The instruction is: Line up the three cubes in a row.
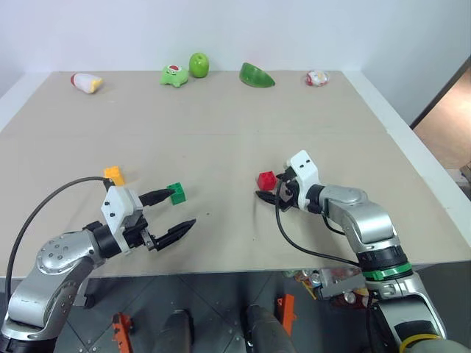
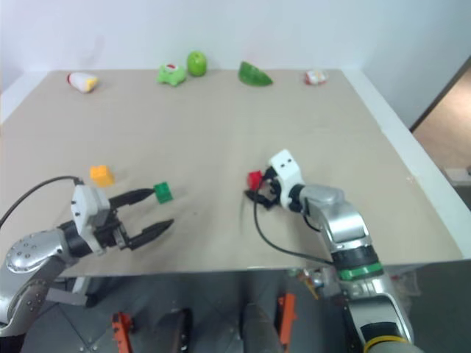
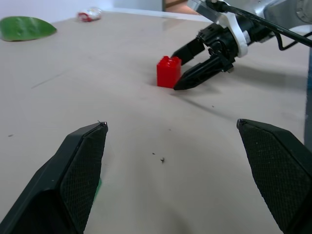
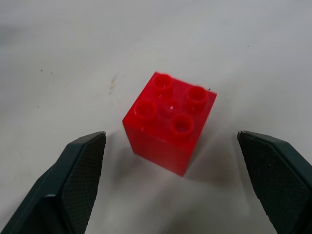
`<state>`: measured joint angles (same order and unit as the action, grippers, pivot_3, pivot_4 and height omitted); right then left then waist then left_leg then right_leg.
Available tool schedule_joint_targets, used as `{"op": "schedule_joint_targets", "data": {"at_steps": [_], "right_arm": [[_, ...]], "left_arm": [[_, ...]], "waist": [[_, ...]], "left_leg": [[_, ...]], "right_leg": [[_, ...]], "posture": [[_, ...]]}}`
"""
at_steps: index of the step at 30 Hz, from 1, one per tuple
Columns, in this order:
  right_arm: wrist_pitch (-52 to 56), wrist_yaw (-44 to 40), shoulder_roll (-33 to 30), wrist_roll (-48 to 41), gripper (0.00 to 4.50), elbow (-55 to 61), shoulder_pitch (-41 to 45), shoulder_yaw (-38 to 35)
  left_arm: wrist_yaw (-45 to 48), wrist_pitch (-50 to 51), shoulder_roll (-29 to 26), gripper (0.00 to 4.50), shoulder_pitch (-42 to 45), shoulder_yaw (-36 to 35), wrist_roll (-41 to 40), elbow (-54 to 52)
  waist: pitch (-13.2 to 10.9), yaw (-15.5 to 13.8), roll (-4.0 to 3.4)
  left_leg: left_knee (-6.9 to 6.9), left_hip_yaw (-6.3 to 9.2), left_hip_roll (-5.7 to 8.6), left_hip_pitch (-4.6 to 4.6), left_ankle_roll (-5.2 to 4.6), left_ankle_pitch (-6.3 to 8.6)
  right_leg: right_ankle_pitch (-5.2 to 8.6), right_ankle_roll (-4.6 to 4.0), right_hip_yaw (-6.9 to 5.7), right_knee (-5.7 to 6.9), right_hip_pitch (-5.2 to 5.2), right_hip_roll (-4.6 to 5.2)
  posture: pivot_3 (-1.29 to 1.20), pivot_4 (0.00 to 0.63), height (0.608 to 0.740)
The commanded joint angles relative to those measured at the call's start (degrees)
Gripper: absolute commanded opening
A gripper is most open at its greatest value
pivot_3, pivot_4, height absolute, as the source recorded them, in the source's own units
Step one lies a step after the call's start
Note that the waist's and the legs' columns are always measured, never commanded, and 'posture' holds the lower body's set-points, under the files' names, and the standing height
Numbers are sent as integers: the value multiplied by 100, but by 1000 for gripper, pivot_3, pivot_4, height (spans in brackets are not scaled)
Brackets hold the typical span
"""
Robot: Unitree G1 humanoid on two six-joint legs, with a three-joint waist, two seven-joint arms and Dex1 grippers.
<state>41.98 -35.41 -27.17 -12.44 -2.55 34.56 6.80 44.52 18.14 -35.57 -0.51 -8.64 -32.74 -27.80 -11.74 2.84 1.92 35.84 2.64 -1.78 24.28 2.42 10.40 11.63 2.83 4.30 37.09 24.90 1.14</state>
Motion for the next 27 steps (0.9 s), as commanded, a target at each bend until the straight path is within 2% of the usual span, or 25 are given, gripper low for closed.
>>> {"op": "schedule_joint_targets", "data": {"at_steps": [1, 5, 8, 15, 16, 20, 25, 27], "right_arm": [[139, 311, 156, 131, 4500, -15, 255, -55], [226, 411, 261, 172, 4500, -55, 355, -47], [171, 413, 262, 238, 3809, -144, 395, -13], [12, 261, 237, 257, 1371, -317, 511, 3], [-11, 233, 221, 270, 1250, -329, 517, 11], [-250, -138, 53, 266, 1256, -375, 530, 53], [-1406, -1980, -604, -109, 1256, -671, 416, 52], [-2107, -3059, -938, -268, 1256, -790, 316, 132]], "left_arm": [[-85, -54, 50, 4391, -59, -139, -28, -117], [-147, -79, 90, 4391, -95, -180, -4, -127], [-144, -98, 83, 4424, -107, -167, -7, -150], [44, -118, 26, 4424, -72, -71, -16, -167], [70, -117, 23, 4424, -57, -66, -14, -158], [137, -78, 9, 4424, 53, -40, -17, -101], [420, 14, -77, 4424, 238, -6, -115, 82], [617, 35, -180, 4424, 288, -12, -135, 166]], "waist": [[0, 1, 0], [0, 1, 0], [0, -1, 0], [0, 0, 0], [0, 0, 0], [0, 0, 0], [0, -6, -1], [0, -3, 0]], "left_leg": [[0, 0, 0, 0, 0, 0], [2, -1, -1, 0, -1, -1], [3, -1, -1, 0, -1, -1], [6, -2, -1, 0, -2, -1], [6, -2, -2, 0, -2, -1], [8, -2, -2, 0, -2, -2], [14, -2, -1, 2, -3, -2], [16, -5, -1, 1, -3, -2]], "right_leg": [[0, 0, 0, 0, 0, 0], [-5, -2, 3, 1, 1, -2], [-5, -2, 3, 1, 0, -2], [-8, 0, 6, 1, 0, -5], [-9, 0, 6, 1, 0, -6], [-9, 0, 6, 1, -1, -6], [-10, 2, 7, -1, -4, -5], [-9, 3, 8, -1, -5, -5]], "posture": [[0, 150, 733], [0, 150, 733], [0, 150, 733], [0, 150, 733], [0, 150, 733], [0, 150, 733], [0, 150, 733], [0, 150, 733]]}}
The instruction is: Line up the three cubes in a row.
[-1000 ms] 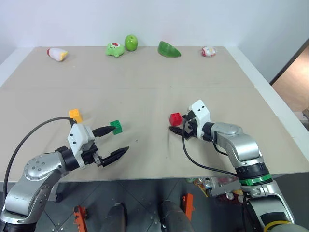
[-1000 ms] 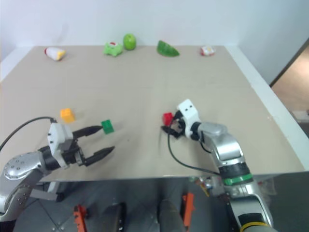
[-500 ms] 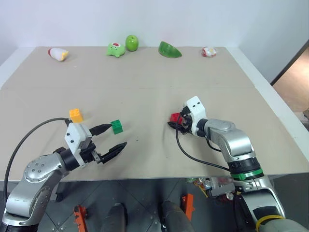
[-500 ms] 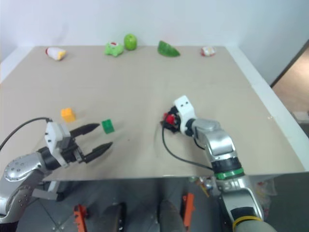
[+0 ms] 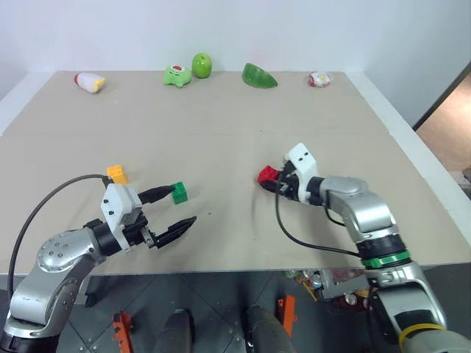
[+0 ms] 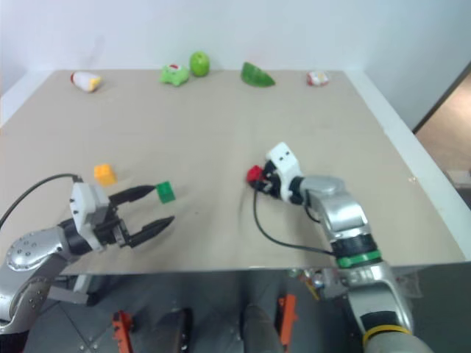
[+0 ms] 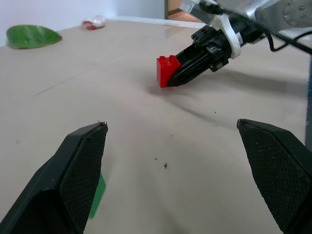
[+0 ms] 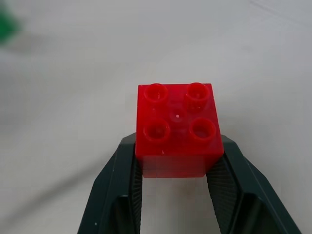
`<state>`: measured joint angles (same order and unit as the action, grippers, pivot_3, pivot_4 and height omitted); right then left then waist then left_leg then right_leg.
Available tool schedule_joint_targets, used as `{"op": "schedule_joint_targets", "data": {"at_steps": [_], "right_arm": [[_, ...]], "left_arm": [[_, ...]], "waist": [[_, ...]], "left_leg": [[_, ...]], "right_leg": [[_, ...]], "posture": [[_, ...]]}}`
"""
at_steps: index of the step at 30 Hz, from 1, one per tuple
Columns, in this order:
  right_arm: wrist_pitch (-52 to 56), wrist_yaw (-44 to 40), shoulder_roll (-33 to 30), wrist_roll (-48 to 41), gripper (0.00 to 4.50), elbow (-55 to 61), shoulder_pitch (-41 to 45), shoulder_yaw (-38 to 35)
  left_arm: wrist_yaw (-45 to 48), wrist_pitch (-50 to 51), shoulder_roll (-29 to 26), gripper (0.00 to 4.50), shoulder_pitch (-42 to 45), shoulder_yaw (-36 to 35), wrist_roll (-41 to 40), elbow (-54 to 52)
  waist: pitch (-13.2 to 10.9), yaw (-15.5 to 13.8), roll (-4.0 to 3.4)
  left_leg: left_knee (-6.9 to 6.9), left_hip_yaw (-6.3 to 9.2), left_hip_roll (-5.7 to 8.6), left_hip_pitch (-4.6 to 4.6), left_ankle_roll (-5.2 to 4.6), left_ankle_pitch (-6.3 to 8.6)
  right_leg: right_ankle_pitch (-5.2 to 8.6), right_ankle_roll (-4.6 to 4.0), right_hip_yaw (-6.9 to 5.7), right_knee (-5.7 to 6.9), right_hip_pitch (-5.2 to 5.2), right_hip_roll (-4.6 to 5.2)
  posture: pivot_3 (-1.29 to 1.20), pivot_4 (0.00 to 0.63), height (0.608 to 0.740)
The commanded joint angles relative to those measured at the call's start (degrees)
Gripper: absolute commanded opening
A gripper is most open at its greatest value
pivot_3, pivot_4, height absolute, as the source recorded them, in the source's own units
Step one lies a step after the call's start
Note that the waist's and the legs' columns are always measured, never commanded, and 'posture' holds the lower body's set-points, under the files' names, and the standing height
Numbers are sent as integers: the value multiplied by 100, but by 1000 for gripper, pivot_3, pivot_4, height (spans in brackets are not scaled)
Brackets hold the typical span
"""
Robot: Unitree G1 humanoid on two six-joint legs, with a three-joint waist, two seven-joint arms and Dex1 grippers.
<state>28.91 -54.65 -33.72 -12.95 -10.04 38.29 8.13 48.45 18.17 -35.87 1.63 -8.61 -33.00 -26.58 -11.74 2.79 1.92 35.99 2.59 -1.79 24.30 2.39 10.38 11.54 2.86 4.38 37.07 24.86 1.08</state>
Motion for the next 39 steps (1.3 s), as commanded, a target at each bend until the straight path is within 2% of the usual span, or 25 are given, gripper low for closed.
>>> {"op": "schedule_joint_targets", "data": {"at_steps": [1, 3, 11, 18, 23, 33, 35, 39], "right_arm": [[-1086, -1606, -419, -264, 1256, -129, -78, 59], [-1639, -2175, -533, -180, 1256, -473, 4, 191], [-3072, -3058, -71, 267, 1256, -2356, 867, 519], [-3619, -3703, 136, 469, 1256, -3155, 1136, 645], [-3975, -3785, 57, 539, 1256, -3515, 1164, 796], [-3993, -3785, 87, 545, 1256, -3788, 1288, 861], [-3908, -3766, 161, 616, 2267, -3857, 1328, 819], [-3887, -3684, 217, 688, 3601, -3943, 1385, 738]], "left_arm": [[326, 36, -210, 4424, 86, -32, -123, 86], [516, 41, -337, 4424, 89, -77, -144, 158], [942, 34, -722, 4424, -333, -312, -140, 182], [834, 108, -746, 4424, -737, -565, -245, -136], [738, 173, -735, 4424, -922, -715, -279, -301], [654, 202, -708, 4424, -894, -715, -259, -295], [656, 179, -708, 4424, -859, -698, -230, -243], [638, 132, -692, 4424, -771, -708, -168, -82]], "waist": [[0, 2, 0], [0, 4, 0], [-1, 157, -1], [-1, 141, -1], [-1, 149, -1], [-1, 147, -1], [-1, 147, -1], [-1, 159, -1]], "left_leg": [[0, 0, -1, -2, 0, 0], [-1, 1, -6, -6, 0, 0], [5, -3, -11, -12, -8, -6], [1, -1, -11, -9, -8, -6], [2, -3, -10, -11, -7, -6], [21, -2, -8, -13, -7, -9], [21, -2, -9, -13, -7, -9], [22, -1, -10, -26, -7, -9]], "right_leg": [[0, 0, 0, 0, 0, -1], [0, -1, 0, 1, -2, -6], [-10, -16, 0, 5, -1, -11], [-8, -12, 0, 9, 0, -10], [-8, -12, 2, 9, -1, -8], [-10, -14, 3, 12, -11, -8], [-10, -15, 3, 12, -11, -8], [-11, -16, 2, 12, -24, -10]], "posture": [[0, 150, 733], [0, 150, 733], [0, 150, 733], [0, 150, 733], [0, 150, 733], [0, 150, 733], [0, 150, 733], [0, 150, 733]]}}
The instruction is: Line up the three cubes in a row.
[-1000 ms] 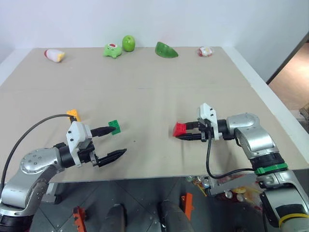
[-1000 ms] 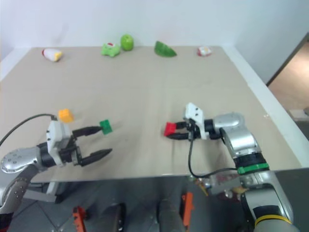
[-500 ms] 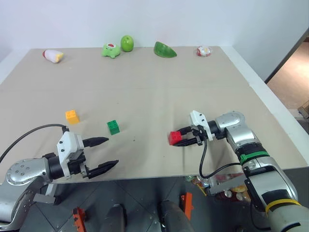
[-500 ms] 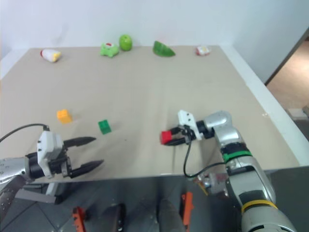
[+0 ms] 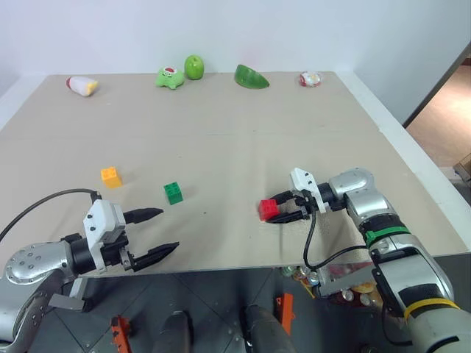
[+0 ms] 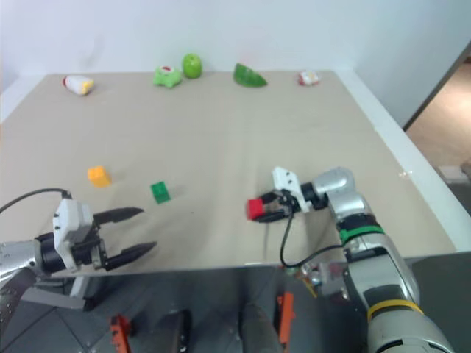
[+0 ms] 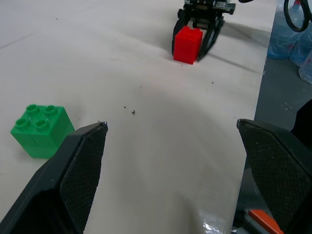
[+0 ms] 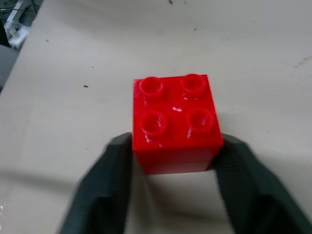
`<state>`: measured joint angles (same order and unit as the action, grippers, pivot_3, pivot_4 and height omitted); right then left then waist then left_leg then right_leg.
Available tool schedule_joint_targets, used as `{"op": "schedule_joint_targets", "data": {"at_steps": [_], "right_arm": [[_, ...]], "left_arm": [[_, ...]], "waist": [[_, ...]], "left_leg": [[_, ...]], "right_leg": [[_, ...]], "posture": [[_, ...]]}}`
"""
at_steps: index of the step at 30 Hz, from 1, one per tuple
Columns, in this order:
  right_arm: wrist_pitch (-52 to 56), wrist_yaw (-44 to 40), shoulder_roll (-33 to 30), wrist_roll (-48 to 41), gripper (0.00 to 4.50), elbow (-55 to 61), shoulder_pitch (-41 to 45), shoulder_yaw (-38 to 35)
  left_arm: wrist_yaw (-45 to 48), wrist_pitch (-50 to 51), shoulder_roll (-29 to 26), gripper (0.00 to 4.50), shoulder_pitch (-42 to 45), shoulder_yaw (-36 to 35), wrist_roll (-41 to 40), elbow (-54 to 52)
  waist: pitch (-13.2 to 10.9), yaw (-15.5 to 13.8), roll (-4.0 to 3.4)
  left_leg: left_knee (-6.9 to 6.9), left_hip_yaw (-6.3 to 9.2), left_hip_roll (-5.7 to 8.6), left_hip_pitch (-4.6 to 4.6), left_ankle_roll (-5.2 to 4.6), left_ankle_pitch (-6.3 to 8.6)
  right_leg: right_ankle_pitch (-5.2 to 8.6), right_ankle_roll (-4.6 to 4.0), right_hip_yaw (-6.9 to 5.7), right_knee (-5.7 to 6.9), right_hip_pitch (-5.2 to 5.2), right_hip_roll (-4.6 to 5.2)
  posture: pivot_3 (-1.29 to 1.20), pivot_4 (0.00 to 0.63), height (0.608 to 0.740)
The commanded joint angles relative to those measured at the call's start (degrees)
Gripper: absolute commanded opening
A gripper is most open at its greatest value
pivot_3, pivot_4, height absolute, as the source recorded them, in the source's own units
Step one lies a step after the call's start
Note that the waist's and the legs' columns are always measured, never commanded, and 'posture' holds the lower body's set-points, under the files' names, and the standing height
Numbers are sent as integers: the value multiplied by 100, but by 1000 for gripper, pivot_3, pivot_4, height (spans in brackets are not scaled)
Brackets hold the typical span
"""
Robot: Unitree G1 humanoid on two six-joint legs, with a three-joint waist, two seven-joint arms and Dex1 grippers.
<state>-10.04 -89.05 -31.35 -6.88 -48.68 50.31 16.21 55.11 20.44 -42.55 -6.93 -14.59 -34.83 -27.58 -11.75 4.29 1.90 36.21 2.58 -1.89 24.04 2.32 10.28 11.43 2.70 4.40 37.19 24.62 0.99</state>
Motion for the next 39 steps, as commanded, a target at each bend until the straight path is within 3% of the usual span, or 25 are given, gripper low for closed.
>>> {"op": "schedule_joint_targets", "data": {"at_steps": [1, 2, 5, 11, 15, 28, 39], "right_arm": [[4, -215, -33, 111, 3931, -72, 187, -72], [14, -241, -83, 101, 4236, -30, 184, -99], [282, -341, -417, -139, 4236, 463, 40, -110], [1425, -158, -1405, -975, 4236, 2747, -1157, -634], [1859, 56, -1678, -1172, 4236, 3292, -1506, -928], [3328, 530, -963, -2159, 4236, 4048, -661, -1348], [3523, 845, -665, -2203, 4236, 4437, -766, -1273]], "left_arm": [[-38, -116, -12, 4424, 103, -124, 37, 84], [-63, -130, 12, 4424, 135, -144, 59, 198], [-88, -217, 65, 4424, 207, -217, 127, 568], [5, -498, 139, 4424, 356, -72, 336, 1077], [177, -714, 198, 4424, 538, 169, 516, 1444], [316, -1145, 524, 4424, 1401, 592, 868, 2479], [394, -1295, 513, 4424, 1578, 520, 964, 2978]], "waist": [[0, 20, 0], [0, 21, 0], [-3, 19, -5], [-2, -19, -4], [-3, -5, -4], [-3, 0, -4], [-3, -4, -4]], "left_leg": [[0, -1, 0, -9, 0, 0], [0, -4, 0, -26, 0, 0], [0, -7, 3, -54, -2, -1], [-2, -13, 5, -43, -1, -1], [-13, -22, 5, -37, 5, 3], [-14, -31, 2, -44, 3, 2], [-26, -21, 5, -23, 3, 5]], "right_leg": [[0, 0, 0, 0, -7, 0], [0, 0, 3, -1, -21, 1], [1, -1, 9, -1, -43, 2], [4, 0, 13, -1, -38, 8], [9, 7, 15, -1, -28, 10], [7, 6, 24, -1, -26, 5], [8, 14, 22, -1, -6, 4]], "posture": [[0, 150, 733], [0, 150, 733], [0, 150, 733], [0, 150, 733], [0, 150, 733], [0, 150, 733], [0, 150, 733]]}}
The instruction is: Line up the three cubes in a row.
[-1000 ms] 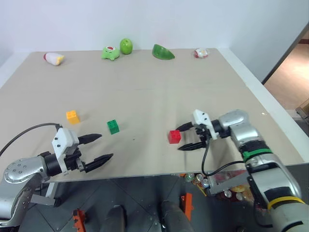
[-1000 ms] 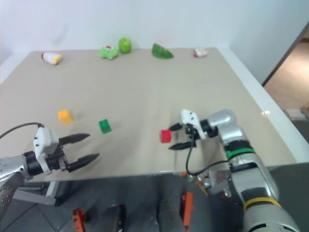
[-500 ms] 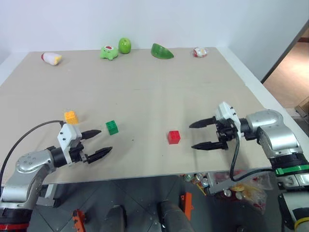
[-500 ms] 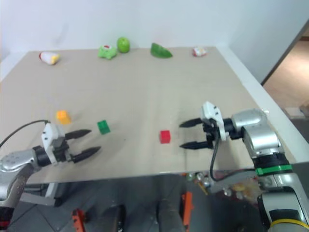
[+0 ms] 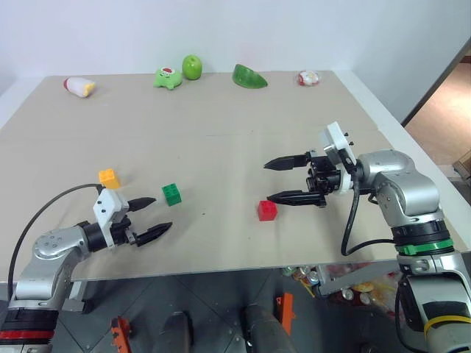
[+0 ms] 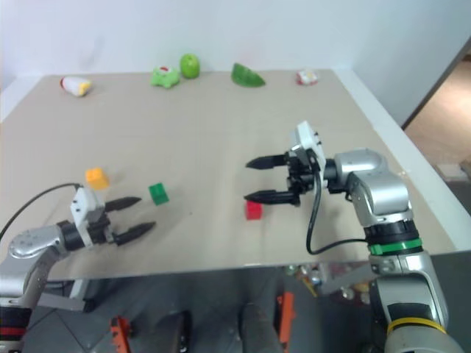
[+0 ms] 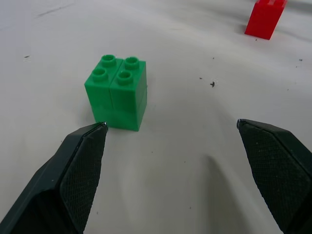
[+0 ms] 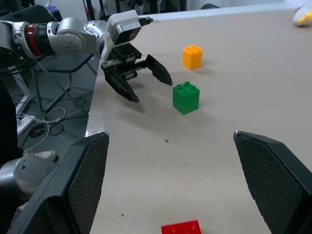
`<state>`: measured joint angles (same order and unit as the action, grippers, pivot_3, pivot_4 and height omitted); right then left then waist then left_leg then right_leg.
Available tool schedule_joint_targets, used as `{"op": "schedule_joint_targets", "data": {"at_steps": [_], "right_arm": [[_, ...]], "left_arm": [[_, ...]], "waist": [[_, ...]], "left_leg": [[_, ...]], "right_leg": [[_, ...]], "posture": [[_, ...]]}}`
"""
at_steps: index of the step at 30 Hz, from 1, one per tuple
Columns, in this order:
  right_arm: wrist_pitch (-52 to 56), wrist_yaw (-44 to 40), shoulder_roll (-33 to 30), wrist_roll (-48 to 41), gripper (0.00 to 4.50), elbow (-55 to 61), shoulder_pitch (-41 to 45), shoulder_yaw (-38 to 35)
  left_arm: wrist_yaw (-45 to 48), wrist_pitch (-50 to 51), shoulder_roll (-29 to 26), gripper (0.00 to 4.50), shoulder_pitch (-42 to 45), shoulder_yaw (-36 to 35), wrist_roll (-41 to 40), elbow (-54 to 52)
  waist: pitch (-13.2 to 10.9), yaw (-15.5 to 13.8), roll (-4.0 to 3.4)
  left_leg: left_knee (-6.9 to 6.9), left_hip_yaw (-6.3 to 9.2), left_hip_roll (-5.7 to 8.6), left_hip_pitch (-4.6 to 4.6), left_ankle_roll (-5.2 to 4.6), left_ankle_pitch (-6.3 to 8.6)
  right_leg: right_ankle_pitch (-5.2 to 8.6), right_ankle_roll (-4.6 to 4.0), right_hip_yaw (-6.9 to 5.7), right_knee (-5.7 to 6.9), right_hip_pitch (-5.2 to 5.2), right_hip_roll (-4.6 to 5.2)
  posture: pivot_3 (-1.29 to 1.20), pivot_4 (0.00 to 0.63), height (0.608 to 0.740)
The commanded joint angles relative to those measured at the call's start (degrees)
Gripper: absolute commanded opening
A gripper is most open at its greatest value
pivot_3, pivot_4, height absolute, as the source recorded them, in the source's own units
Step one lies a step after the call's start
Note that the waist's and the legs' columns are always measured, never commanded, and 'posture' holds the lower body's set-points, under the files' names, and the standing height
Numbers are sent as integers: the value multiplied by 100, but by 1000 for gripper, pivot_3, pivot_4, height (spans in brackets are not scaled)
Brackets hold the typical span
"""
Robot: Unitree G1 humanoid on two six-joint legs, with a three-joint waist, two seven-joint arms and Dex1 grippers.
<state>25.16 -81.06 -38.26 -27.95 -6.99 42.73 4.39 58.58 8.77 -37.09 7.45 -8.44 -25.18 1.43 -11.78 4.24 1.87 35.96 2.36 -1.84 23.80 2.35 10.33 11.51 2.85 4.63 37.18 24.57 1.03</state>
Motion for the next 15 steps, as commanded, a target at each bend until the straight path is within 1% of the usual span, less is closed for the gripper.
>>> {"op": "schedule_joint_targets", "data": {"at_steps": [1, 11, 15], "right_arm": [[13, 57, 31, -97, 4236, 301, -34, -88], [305, 259, 84, -262, 4236, 820, -318, -126], [408, 439, 104, -329, 4236, 1019, -489, -166]], "left_arm": [[61, -145, -31, 4424, 206, -82, 19, 164], [305, -402, -40, 4424, 998, 36, 278, 1172], [451, -550, 16, 4424, 1391, 198, 434, 1641]], "waist": [[0, 0, 0], [0, -3, 0], [0, -2, 0]], "left_leg": [[1, -1, 0, 0, 0, 0], [1, 1, 1, 2, 0, 0], [0, 2, 1, 4, 0, 0]], "right_leg": [[0, 0, 0, 0, 0, 1], [-2, 3, -1, 0, -1, 0], [-2, 5, -2, 0, 1, 0]], "posture": [[0, 150, 733], [0, 150, 733], [0, 150, 733]]}}
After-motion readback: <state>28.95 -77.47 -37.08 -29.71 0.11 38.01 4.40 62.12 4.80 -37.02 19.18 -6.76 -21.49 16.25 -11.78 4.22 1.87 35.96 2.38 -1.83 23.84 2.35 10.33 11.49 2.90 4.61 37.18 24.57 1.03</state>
